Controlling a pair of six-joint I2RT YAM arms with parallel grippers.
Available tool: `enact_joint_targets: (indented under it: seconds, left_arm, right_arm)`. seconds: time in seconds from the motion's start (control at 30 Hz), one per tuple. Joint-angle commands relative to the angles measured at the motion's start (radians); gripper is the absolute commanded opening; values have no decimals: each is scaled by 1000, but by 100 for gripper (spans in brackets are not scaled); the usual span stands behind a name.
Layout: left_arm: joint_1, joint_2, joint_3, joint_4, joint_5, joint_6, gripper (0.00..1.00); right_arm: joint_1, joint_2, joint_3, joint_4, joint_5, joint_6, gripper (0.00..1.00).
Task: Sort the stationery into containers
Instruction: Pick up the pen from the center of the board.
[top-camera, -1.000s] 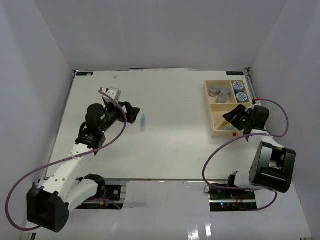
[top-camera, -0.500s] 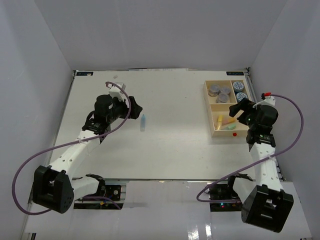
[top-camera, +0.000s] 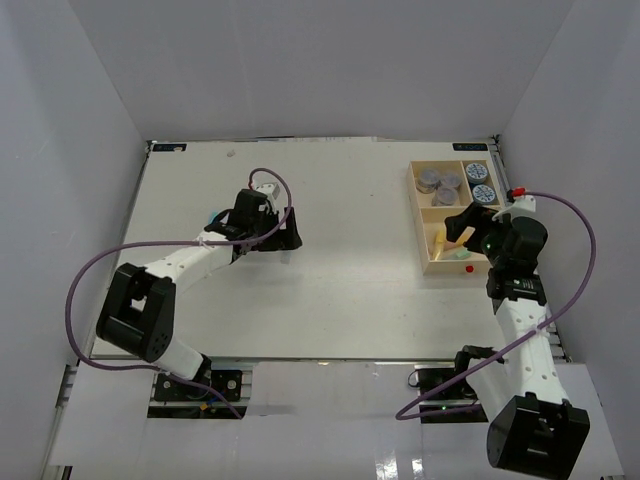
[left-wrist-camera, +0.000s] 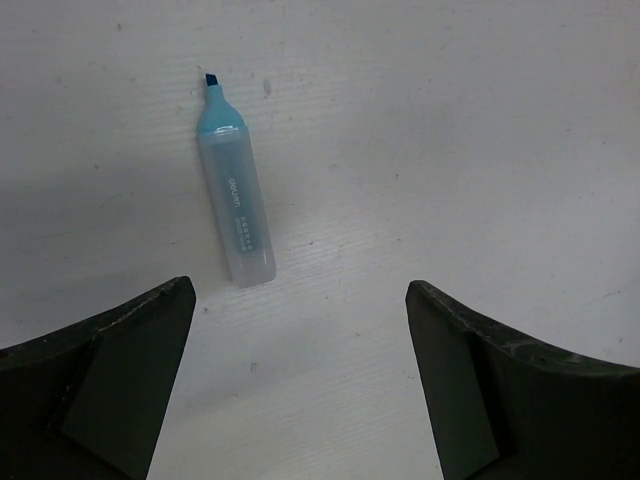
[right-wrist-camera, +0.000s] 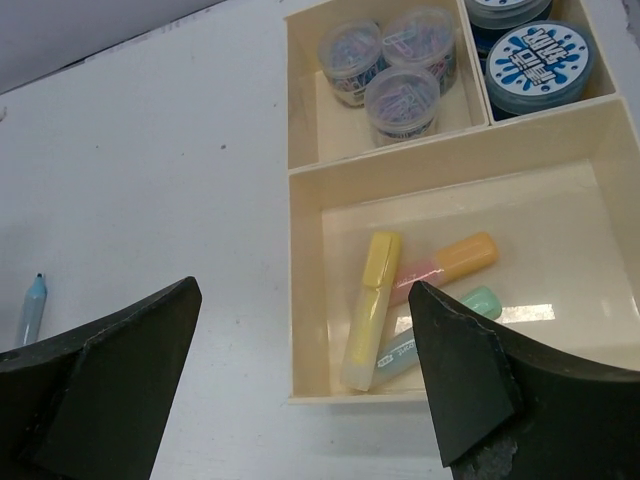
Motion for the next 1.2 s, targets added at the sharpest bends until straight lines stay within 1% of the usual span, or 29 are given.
enact_joint_targets:
  seconds: [0.0,0.17,0.3,0.47,0.73,0.87,0.9,0.93,1.0,1.1,1.17]
  left_arm:
    - [-22,35,41,-51,-73,-50,98]
    - [-60,112,72,-69,-134,-61,94]
    - [-78,161,93,-74,-171,-70,88]
    - [-89,215,128,-83,-205,-65,77]
    - [-91,283,159,-92,-233,-64,67]
    - [-91,304,158,-92,-239,-70,53]
    - [-91,306,155,-92,-240,-71,46]
    - [-92,301,147,-92,-240,-70,43]
    - [-95,290,139,-92,-236,-68,38]
    - [-112,244,123,-75,-227,-47,32]
    - [-120,189,109,-49,-214,-27,30]
  right_arm:
    - [22,-19,-7,29,-30,-34,91]
    - [44,-13,-24,48,-55,-37,91]
    - [55,-11,-33,63,-66,-37,91]
    - [67,-10,-36,71,-77,-44,91]
    - [73,-16,-27,62,-86,-60,91]
    - [75,-14,-25,59,-98,-66,91]
    - [75,-14,-22,57,-104,-69,91]
    - [76,-17,-18,55,-121,-73,91]
    - [79,-16,-12,54,-153,-87,91]
    - [129,6,23,37,-214,-115,91]
    - [159,16,53,-3,-231,-138,91]
